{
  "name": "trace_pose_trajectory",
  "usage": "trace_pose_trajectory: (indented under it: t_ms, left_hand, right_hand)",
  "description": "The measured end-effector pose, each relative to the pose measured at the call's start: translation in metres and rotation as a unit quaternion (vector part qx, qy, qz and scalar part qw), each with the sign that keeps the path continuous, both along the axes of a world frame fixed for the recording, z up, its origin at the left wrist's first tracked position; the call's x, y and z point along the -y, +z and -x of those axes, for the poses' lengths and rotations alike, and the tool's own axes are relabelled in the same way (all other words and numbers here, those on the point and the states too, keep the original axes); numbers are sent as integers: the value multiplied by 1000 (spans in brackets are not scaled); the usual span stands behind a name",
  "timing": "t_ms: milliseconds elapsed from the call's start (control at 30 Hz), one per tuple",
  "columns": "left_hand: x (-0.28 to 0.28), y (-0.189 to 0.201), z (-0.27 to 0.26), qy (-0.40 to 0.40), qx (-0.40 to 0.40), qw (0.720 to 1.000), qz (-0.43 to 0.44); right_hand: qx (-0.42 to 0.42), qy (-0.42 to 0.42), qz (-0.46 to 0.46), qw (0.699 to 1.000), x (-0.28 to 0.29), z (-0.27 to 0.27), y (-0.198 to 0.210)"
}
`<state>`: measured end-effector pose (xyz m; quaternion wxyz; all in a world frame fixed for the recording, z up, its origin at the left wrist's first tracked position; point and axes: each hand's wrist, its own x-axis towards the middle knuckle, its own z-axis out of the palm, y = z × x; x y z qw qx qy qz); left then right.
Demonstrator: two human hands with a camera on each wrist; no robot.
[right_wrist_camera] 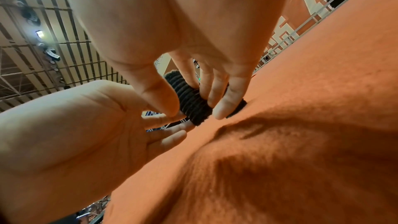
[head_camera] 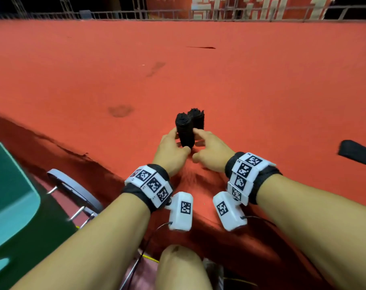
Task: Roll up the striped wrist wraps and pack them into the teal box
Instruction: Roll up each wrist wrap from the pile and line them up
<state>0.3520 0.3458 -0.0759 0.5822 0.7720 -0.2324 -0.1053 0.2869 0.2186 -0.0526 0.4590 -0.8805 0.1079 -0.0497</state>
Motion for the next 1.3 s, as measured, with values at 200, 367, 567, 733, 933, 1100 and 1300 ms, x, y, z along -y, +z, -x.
trace_pose_trajectory:
  t_ms: [200,367,567,733,933,1100,1300]
  left_hand:
    - [3,-8,-13,-26,-4,996,-90]
    - [1,-2,-6,-45,-28,993,-109]
    - [-1,1,-2,-27,-27,992,-123]
    - [-3,4,5,-4,-27,987,-156]
    - [-2,19,19,43,12,979,-201]
    - [7,47,47,127,84,962,-228]
    - [46,62,100,35,166,926,-337]
  right_hand:
    - [-80,-5,2,997,-1,-8,-11]
    - [-105,-4,4,995,1,-5,-11]
    - [-95,-6,24,995,-5,-3,-8]
    - [-88,-14,15,996,-5,3,-5]
    - [-91,-33,34,995,1,21,7]
    - [-86,-53,71,992,15,48,21]
    - [-81,-89,160,980,54,120,43]
